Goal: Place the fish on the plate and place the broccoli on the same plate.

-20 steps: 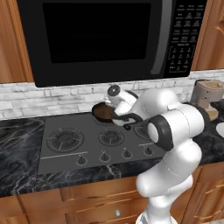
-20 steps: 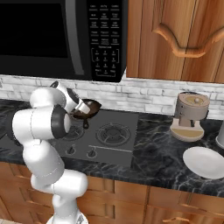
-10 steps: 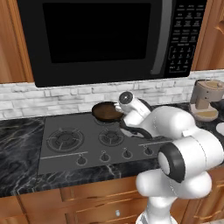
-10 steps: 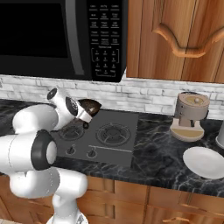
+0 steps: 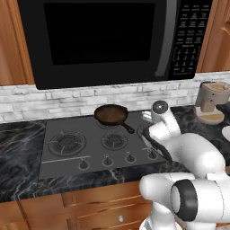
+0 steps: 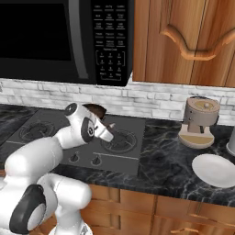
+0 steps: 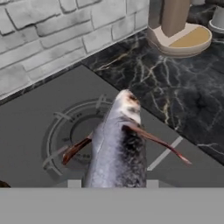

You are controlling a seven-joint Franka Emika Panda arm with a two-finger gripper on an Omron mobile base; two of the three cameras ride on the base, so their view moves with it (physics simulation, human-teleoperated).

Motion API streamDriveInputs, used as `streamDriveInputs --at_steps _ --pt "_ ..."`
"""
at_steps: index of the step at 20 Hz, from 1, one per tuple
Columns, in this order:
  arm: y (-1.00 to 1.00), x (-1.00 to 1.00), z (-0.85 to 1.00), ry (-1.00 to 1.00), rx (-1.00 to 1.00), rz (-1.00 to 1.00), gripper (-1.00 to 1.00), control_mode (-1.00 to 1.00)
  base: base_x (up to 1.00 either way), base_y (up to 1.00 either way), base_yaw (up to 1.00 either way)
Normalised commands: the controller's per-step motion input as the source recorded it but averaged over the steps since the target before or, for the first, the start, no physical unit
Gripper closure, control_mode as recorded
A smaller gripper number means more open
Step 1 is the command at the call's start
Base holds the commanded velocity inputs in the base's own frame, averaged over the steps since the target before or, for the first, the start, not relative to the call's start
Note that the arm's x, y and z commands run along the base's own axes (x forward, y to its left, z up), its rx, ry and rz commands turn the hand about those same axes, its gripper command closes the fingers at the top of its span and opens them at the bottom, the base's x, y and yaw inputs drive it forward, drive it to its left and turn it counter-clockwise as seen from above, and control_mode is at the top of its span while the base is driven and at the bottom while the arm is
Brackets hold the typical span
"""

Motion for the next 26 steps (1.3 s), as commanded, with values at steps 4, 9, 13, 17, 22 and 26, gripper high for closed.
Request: streamDriveInputs --at_steps 4,9,13,17,22,26 --pt "-1.0 -0.71 0.09 0.0 0.13 0.0 1.0 -1.0 0.0 0.0 0.0" --pt "-1.0 -0.54 0.02 0.01 0.09 -0.04 1.0 -1.0 0.0 0.0 0.0" --pt "-1.0 -0.14 0.0 0.08 0.07 -0.12 1.0 -1.0 0.0 0.0 0.0" --pt "-1.0 0.01 0.01 0.21 0.05 -0.11 1.0 -1.0 0.0 0.0 0.0" --pt "-1.0 0.08 0.01 0.29 0.14 -0.18 1.0 -1.0 0.0 0.0 0.0" --pt "-1.0 0.02 0.04 0.17 0.27 -0.04 1.0 -1.0 0.0 0.0 0.0"
